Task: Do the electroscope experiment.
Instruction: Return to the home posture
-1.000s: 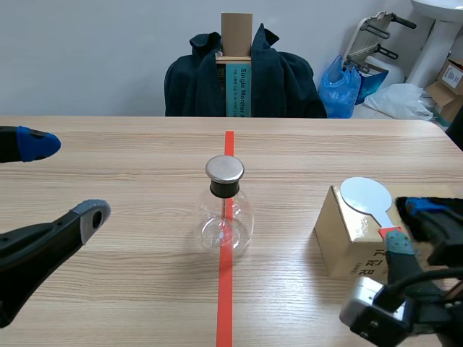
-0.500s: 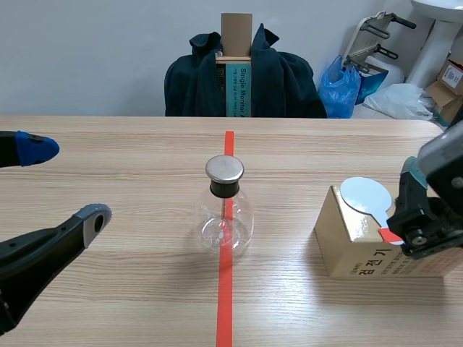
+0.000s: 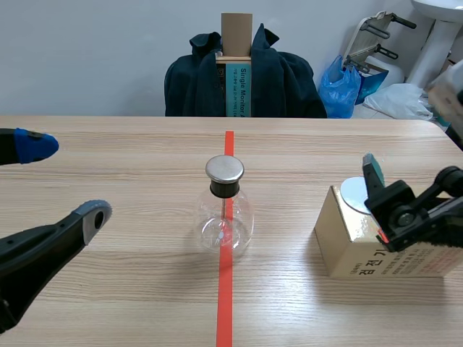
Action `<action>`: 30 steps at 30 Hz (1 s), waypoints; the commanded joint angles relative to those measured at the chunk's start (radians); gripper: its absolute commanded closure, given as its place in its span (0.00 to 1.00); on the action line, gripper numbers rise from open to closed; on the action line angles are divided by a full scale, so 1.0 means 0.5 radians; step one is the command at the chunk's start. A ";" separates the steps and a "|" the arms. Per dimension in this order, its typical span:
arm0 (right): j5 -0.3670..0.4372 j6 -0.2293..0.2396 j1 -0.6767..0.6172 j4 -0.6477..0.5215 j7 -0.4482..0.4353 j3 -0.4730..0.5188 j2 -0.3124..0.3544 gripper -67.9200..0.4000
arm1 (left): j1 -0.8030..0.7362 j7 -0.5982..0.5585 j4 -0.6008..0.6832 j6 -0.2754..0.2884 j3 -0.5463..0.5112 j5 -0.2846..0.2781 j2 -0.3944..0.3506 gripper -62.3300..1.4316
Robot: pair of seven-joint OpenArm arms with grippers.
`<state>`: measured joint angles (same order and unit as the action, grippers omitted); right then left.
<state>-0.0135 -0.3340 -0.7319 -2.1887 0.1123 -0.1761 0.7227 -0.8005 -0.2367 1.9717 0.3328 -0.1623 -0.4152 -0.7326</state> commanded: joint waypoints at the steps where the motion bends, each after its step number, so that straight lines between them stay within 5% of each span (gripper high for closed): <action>1: 0.039 0.036 0.000 -0.002 -0.044 0.034 0.044 0.12 | 0.008 -0.065 0.016 -0.005 -0.008 -0.010 0.012 0.06; 11: 0.233 0.286 0.002 0.026 -0.245 0.201 0.051 0.12 | 0.140 -0.165 0.016 -0.011 -0.014 -0.021 0.012 0.06; 20: 0.294 0.290 0.035 0.118 -0.317 0.220 0.050 0.12 | 0.140 -0.176 0.016 -0.011 -0.014 -0.020 0.012 0.06; 30: 0.314 0.289 0.034 0.118 -0.025 0.224 0.050 0.12 | 0.141 -0.188 0.016 -0.011 -0.015 -0.020 0.012 0.06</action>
<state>0.1432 -0.1825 -0.7265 -2.1147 0.1017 -0.0784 0.7399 -0.7231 -0.3084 1.9709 0.3260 -0.1623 -0.4160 -0.7315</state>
